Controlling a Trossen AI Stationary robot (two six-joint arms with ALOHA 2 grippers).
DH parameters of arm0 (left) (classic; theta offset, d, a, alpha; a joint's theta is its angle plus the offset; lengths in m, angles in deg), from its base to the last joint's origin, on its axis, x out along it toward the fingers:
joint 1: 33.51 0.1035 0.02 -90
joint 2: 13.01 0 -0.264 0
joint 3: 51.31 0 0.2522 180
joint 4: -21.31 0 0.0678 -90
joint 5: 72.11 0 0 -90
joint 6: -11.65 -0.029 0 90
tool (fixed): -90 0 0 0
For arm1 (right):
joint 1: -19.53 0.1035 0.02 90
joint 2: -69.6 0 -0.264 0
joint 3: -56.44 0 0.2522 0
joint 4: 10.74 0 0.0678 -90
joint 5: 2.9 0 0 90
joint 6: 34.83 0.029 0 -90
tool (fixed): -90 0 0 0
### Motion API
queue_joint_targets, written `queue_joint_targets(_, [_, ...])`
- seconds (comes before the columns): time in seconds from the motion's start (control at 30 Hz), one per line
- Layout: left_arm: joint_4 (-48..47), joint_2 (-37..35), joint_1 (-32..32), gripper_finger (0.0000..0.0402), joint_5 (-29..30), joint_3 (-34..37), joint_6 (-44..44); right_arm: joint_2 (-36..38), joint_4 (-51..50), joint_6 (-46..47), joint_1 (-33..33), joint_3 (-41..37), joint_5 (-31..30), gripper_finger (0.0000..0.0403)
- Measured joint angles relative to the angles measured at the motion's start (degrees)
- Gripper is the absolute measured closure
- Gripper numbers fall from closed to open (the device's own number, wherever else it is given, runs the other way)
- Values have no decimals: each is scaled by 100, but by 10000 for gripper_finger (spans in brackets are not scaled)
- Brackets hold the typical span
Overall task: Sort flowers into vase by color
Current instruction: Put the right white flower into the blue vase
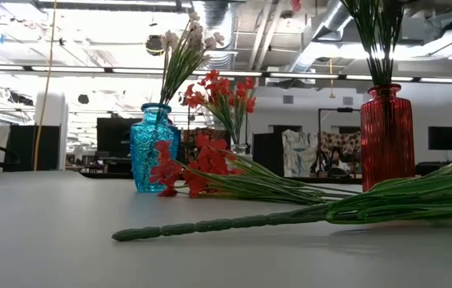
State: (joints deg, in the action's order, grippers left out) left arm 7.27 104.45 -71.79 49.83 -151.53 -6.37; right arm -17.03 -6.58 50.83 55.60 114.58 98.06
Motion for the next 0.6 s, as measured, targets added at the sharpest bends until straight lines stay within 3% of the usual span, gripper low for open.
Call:
queue_joint_targets(0.17, [-537,-445,-121,386,133,0,635,0,-195,-497,200,2,7,286])
queue_joint_targets(0.33, [-775,-967,-320,392,961,119,875,2,-534,-525,413,2,-38,286])
queue_joint_targets(0.47, [-777,-1575,-539,397,1691,573,986,2,-796,-530,541,2,-144,286])
queue_joint_targets(0.6, [-571,-2392,-618,396,2148,1463,1458,2,-899,-533,607,2,-293,286])
